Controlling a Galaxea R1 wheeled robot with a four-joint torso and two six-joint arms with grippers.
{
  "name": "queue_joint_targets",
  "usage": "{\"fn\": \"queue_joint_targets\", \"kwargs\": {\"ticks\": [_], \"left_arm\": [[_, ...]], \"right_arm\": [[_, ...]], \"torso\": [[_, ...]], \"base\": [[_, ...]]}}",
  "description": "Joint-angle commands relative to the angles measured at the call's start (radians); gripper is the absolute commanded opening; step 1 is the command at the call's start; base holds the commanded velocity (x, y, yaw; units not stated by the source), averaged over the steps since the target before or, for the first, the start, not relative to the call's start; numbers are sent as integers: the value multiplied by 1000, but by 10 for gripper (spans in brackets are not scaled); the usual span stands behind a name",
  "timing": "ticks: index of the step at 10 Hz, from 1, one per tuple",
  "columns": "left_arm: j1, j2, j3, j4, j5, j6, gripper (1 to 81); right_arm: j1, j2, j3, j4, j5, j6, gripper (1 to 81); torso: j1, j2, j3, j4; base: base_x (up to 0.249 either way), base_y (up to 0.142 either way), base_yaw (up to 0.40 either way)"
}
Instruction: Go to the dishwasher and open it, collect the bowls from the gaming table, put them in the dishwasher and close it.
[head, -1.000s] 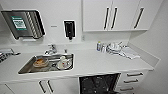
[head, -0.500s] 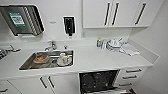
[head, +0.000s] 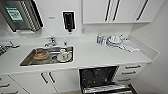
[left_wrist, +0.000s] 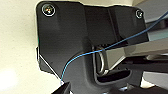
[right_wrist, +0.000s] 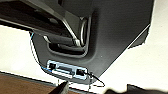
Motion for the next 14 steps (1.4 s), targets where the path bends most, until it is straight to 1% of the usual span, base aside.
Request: {"fn": "queue_joint_targets", "kwargs": {"ticks": [1, 2, 4, 6, 7, 8, 10, 11, 12, 13, 14], "left_arm": [[-11, -6, 2, 8, 55, 4, 811], [-11, -8, 2, 8, 55, 4, 811], [-11, -8, 2, 9, 55, 4, 811], [-10, -8, 2, 9, 55, 4, 811], [-11, -8, 2, 9, 55, 4, 811], [-11, -6, 2, 9, 55, 4, 811], [-11, -6, 2, 9, 55, 5, 811], [-11, -5, 2, 0, 55, 5, 811], [-11, -3, 2, 3, 55, 5, 811], [-10, -1, 2, 8, 55, 5, 811], [-11, -1, 2, 6, 55, 5, 811]], "right_arm": [[25, 0, 0, 56, -58, -37, 811], [25, 0, 0, 54, -58, -39, 811], [28, 0, 2, 51, -60, -41, 811], [30, 0, 2, 50, -60, -41, 811], [30, 0, 2, 50, -60, -41, 811], [30, 0, -1, 50, -60, -41, 811], [28, 0, -3, 51, -60, -41, 811], [30, 0, -5, 51, -60, -41, 811], [30, 0, -3, 51, -60, -41, 811], [30, 0, -3, 51, -60, -42, 811], [31, 0, -3, 51, -61, -42, 811]], "torso": [[-62, 97, 98, 0], [-79, 124, 120, 0], [-121, 187, 186, 0], [-132, 257, 258, 0], [-109, 194, 197, 0], [-114, 219, 222, 0], [-118, 235, 238, 0], [-119, 237, 300, 0], [-119, 237, 338, 0], [-119, 237, 348, 0], [-119, 237, 366, 0]], "base": [[0, 0, 0], [0, 0, 0], [0, 0, 0], [0, 0, 0], [0, 0, 0], [0, 0, 0], [0, 0, 0], [0, 0, 0], [0, 0, 0], [0, 0, 0], [0, 0, 0]]}}
